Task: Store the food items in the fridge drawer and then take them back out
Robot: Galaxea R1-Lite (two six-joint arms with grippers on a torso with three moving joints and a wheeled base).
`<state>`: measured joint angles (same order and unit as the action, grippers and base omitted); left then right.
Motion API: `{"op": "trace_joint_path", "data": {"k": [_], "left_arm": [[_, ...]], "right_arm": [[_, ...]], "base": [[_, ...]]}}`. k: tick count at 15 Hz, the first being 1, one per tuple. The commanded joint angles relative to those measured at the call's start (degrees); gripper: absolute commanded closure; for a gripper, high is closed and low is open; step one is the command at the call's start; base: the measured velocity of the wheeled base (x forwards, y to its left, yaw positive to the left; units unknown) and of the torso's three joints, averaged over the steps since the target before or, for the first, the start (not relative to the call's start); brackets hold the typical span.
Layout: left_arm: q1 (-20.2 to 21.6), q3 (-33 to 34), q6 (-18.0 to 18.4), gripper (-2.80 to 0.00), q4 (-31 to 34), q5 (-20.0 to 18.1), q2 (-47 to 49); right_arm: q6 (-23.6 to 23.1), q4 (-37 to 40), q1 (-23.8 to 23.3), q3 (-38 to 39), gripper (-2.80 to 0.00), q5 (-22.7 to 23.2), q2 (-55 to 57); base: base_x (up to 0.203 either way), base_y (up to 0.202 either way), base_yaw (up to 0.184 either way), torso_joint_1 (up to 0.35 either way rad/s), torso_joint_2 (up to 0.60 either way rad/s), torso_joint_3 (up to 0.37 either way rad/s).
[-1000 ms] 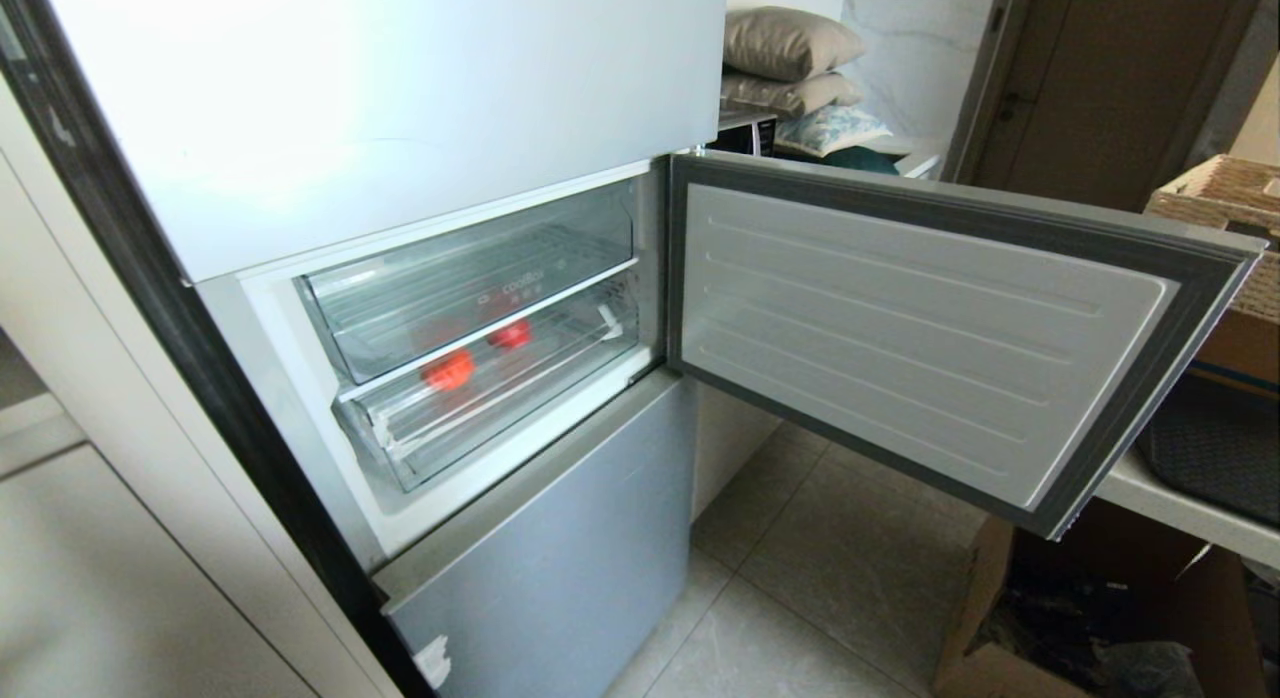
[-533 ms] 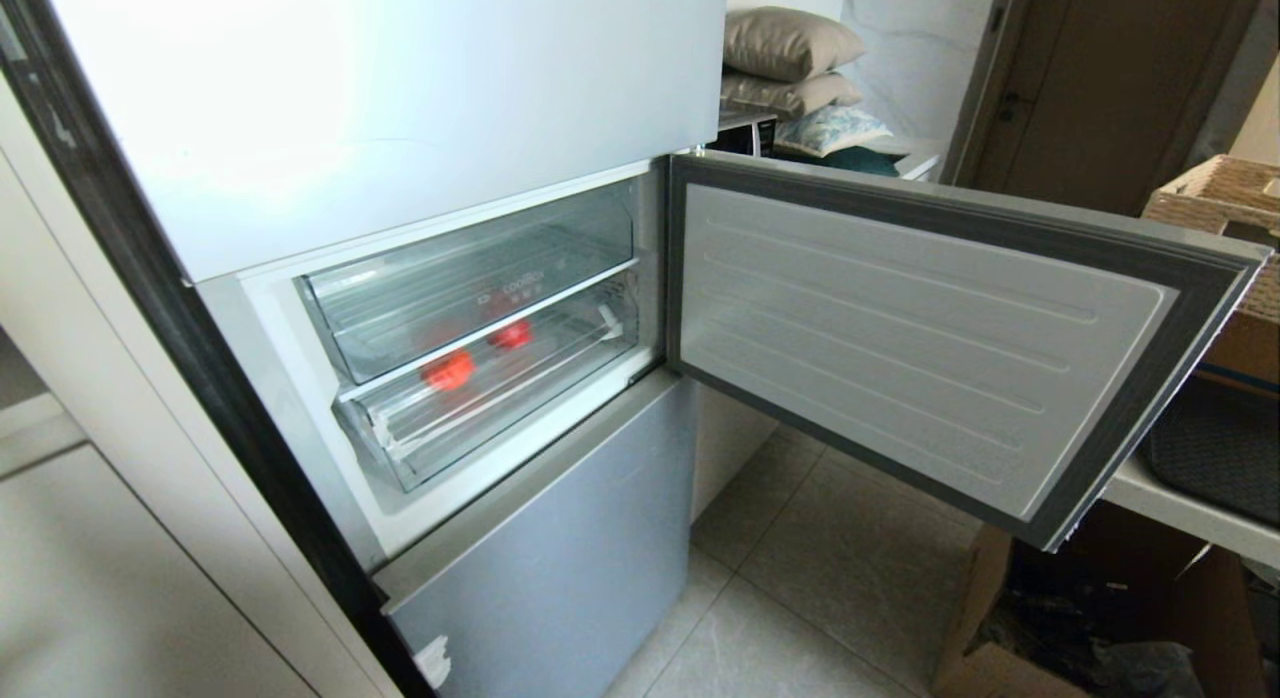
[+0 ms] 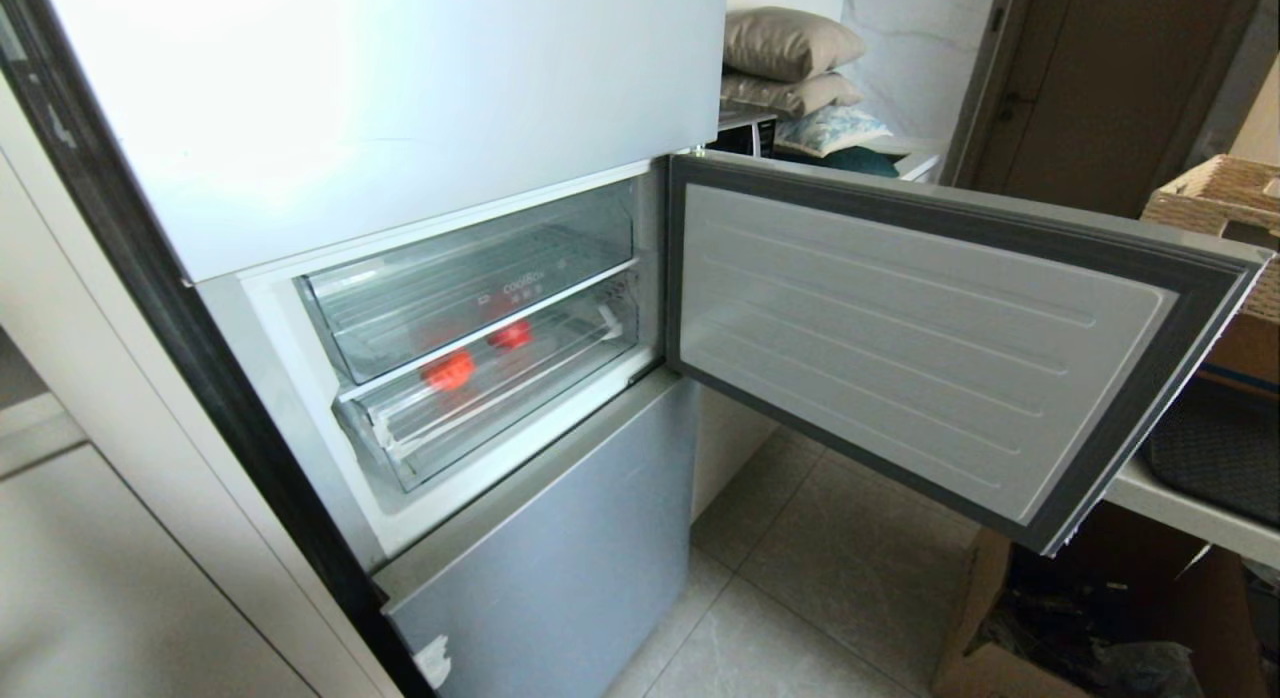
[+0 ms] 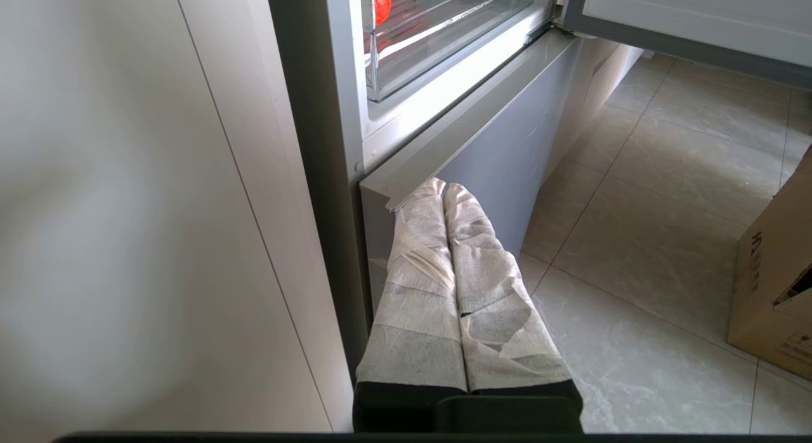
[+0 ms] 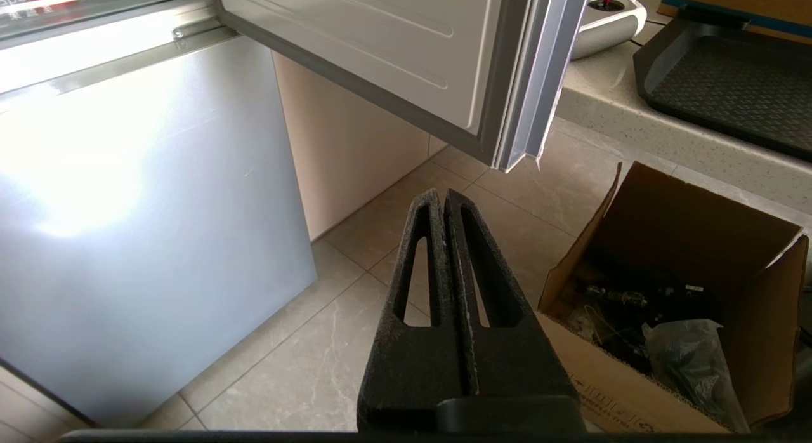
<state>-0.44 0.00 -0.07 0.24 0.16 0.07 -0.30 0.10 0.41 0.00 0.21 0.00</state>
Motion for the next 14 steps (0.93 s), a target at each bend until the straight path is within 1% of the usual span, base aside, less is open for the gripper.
{"op": "trace_joint_path", "data": {"k": [1,5,6,14], "left_arm": [[0.0,0.0,-0.01,0.0,0.02,0.02,0.06],[0.0,0.0,-0.01,0.0,0.02,0.02,0.08],[0.0,0.0,-0.01,0.0,0.02,0.02,0.09],[0.0,0.0,-0.01,0.0,0.02,0.02,0.1]], "right_arm": [[-0.05,-0.01,0.02,0.0,0.0,0.06,0.09],[-0.05,-0.01,0.02,0.0,0.0,0.06,0.09],[-0.12,-0.01,0.02,0.0,0.0,0.06,0.09],[0.04,-0.01,0.02,0.0,0.0,-0.03,0.09]], "base": [[0.0,0.0,0.0,0.0,0.0,0.0],[0.0,0.0,0.0,0.0,0.0,0.0],[0.006,-0.003,0.078,0.003,0.0,0.002],[0.001,-0.008,0.169,0.0,0.0,0.002]]}}
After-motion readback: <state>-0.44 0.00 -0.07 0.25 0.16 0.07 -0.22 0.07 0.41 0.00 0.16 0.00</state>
